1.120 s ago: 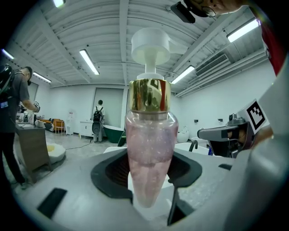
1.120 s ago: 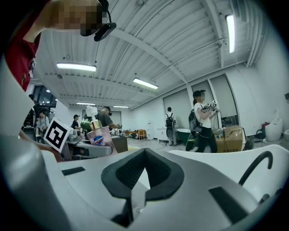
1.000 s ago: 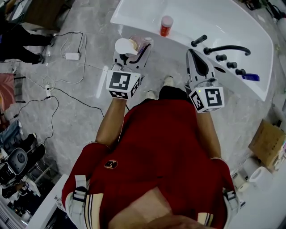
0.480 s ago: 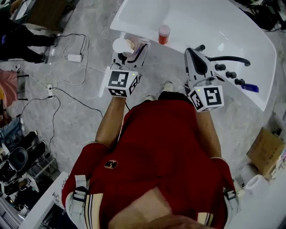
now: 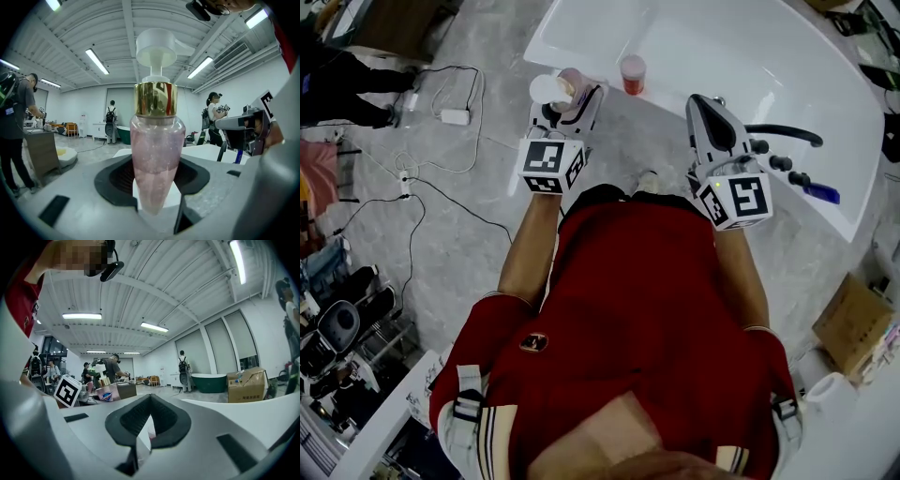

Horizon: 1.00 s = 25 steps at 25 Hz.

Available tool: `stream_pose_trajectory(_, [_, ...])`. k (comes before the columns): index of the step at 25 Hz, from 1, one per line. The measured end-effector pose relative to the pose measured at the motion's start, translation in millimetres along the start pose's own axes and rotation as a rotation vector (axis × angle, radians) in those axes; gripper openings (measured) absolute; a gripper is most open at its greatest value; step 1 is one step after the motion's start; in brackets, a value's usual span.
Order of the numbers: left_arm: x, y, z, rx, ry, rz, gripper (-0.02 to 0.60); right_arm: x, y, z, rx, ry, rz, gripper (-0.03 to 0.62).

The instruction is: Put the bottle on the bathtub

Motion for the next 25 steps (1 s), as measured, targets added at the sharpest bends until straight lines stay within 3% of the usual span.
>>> stream_pose_trajectory(25, [-93.5, 65.2, -56.7, -0.020, 0.085, -0.119, 0.222, -33.8, 23.3, 7.8, 0.015, 0.140, -0.150, -0.002])
Point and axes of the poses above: the fingertips, and each gripper's own axes: x backward along the fingers, z to its right, y out of its underside, the point moved 6 cm from there along x, backward along the fingers, and after that the axes turned 8 degrees about x, right-handed, at the moved point
